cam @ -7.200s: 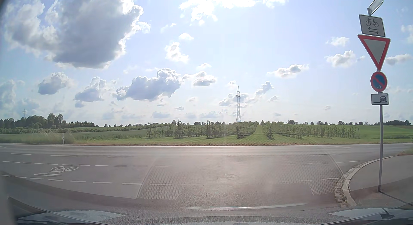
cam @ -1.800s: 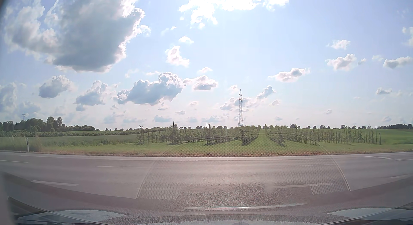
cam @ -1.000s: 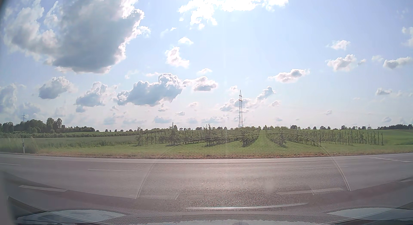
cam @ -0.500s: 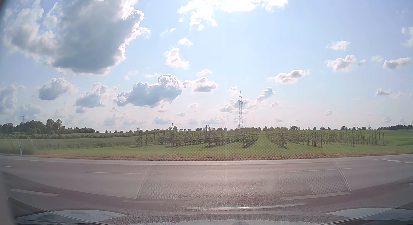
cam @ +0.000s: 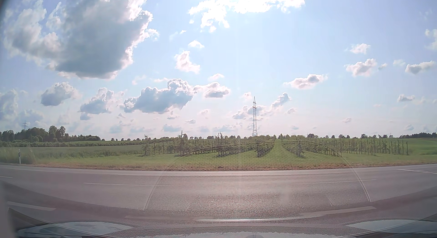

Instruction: Follow the waypoints while adhering to traffic rules and regulations

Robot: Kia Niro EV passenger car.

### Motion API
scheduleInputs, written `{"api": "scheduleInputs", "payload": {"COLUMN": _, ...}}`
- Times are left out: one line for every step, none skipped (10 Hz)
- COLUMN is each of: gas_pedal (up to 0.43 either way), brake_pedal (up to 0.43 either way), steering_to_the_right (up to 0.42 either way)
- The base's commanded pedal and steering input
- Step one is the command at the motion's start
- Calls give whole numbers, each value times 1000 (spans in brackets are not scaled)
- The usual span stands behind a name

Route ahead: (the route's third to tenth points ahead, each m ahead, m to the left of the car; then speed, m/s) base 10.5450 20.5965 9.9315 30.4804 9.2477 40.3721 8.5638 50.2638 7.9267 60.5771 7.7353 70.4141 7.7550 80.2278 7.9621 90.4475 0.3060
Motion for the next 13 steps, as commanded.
{"api": "scheduleInputs", "payload": {"gas_pedal": 0, "brake_pedal": 220, "steering_to_the_right": 0}}
{"api": "scheduleInputs", "payload": {"gas_pedal": 0, "brake_pedal": 220, "steering_to_the_right": -1}}
{"api": "scheduleInputs", "payload": {"gas_pedal": 0, "brake_pedal": 220, "steering_to_the_right": 0}}
{"api": "scheduleInputs", "payload": {"gas_pedal": 0, "brake_pedal": 220, "steering_to_the_right": -1}}
{"api": "scheduleInputs", "payload": {"gas_pedal": 0, "brake_pedal": 207, "steering_to_the_right": 0}}
{"api": "scheduleInputs", "payload": {"gas_pedal": 0, "brake_pedal": 207, "steering_to_the_right": 0}}
{"api": "scheduleInputs", "payload": {"gas_pedal": 0, "brake_pedal": 207, "steering_to_the_right": -1}}
{"api": "scheduleInputs", "payload": {"gas_pedal": 0, "brake_pedal": 213, "steering_to_the_right": 0}}
{"api": "scheduleInputs", "payload": {"gas_pedal": 0, "brake_pedal": 220, "steering_to_the_right": 0}}
{"api": "scheduleInputs", "payload": {"gas_pedal": 0, "brake_pedal": 262, "steering_to_the_right": 0}}
{"api": "scheduleInputs", "payload": {"gas_pedal": 0, "brake_pedal": 390, "steering_to_the_right": 0}}
{"api": "scheduleInputs", "payload": {"gas_pedal": 0, "brake_pedal": 524, "steering_to_the_right": 0}}
{"api": "scheduleInputs", "payload": {"gas_pedal": 0, "brake_pedal": 573, "steering_to_the_right": 0}}
